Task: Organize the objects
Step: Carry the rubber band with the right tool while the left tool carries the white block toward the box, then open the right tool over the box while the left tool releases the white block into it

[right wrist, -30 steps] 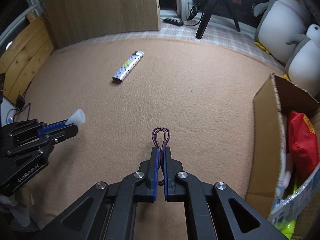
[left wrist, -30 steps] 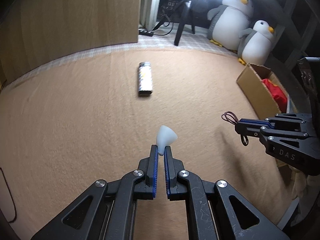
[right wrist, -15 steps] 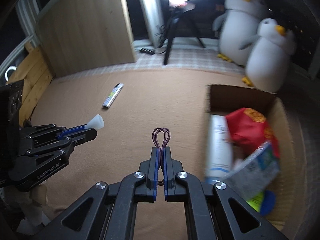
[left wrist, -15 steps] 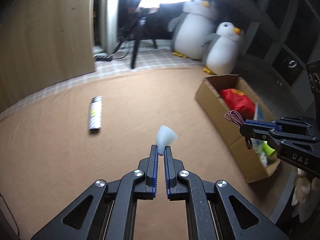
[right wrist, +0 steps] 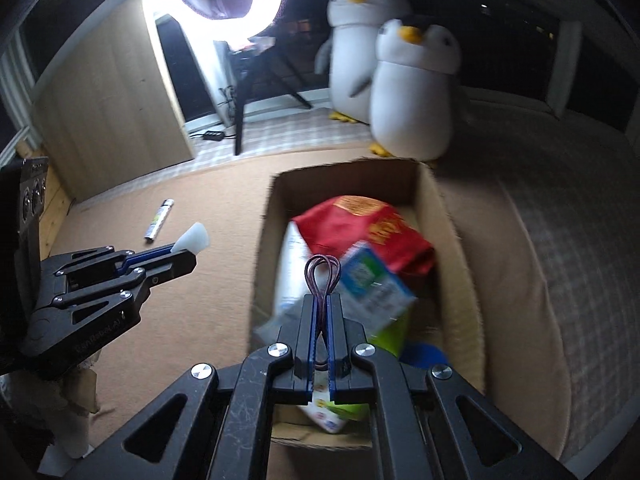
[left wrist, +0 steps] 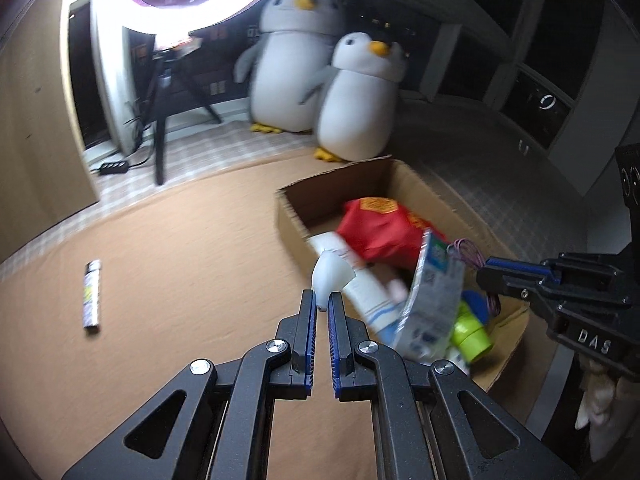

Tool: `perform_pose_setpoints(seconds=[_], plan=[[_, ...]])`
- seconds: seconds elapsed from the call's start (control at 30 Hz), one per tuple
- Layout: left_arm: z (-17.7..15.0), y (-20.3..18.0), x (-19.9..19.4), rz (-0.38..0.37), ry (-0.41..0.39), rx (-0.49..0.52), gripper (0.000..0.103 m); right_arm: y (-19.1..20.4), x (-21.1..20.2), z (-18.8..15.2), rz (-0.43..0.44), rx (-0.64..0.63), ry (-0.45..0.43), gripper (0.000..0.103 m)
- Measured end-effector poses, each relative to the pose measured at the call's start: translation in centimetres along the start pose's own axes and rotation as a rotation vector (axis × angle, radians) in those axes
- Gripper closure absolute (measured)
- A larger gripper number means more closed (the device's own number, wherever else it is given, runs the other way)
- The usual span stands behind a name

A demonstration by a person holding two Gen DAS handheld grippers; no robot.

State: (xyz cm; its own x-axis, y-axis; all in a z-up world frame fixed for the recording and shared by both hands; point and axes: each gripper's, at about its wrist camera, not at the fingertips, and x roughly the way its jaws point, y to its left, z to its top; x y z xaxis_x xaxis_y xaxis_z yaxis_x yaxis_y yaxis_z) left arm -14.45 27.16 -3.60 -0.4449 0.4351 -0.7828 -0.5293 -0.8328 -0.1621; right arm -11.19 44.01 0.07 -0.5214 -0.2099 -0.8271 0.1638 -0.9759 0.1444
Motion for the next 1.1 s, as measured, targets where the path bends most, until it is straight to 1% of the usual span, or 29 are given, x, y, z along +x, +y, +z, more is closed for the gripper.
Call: perform_pose_setpoints(seconds=[0.2, 0.43, 0.57, 0.8, 0.83, 0.97, 1.0, 1.07, 1.1], plan=[[1.5, -2.8, 2.2, -0.008, 0.013, 0.027, 0.097, -1.8, -0.3, -0.8, -0.005, 0.024, 0.001, 0.099], [2.8, -5.1, 3.7, -0.013, 0.015, 0.051, 0.096, -3.3, -0.3, -1.2, 0.012, 0.046, -0.001, 0.099], [3.3, -6.0, 4.4, -0.021, 0.015, 0.063, 0.088, -3.6, -0.2, -1.2, 0.021, 0.047, -0.004, 0.099], [3.8, -6.2, 5.2, -0.029, 0.015, 0.051, 0.084, -4.0, -0.1, -1.3, 0.034, 0.043, -0.001, 0.098], [3.8, -6.2, 5.3, -0.029, 0.016, 0.052, 0.084, -4.0, -0.2, -1.3, 0.035, 0.043, 0.000, 0.097], [3.8, -6.0, 5.3, -0.029, 0.019, 0.051, 0.081, -4.3, 0.1, -1.2, 0.035, 0.059, 0.007, 0.081], [3.8, -5.9, 5.3, -0.029, 0.020, 0.049, 0.080, -4.4, 0.1, -1.1, 0.036, 0.064, 0.007, 0.079], [3.8, -5.8, 5.2, -0.034, 0.021, 0.045, 0.074, -4.5, 0.1, -1.1, 0.037, 0.073, 0.007, 0.073], [3.8, -5.7, 5.1, -0.036, 0.021, 0.045, 0.072, -4.5, 0.0, -1.1, 0.038, 0.074, 0.005, 0.071]])
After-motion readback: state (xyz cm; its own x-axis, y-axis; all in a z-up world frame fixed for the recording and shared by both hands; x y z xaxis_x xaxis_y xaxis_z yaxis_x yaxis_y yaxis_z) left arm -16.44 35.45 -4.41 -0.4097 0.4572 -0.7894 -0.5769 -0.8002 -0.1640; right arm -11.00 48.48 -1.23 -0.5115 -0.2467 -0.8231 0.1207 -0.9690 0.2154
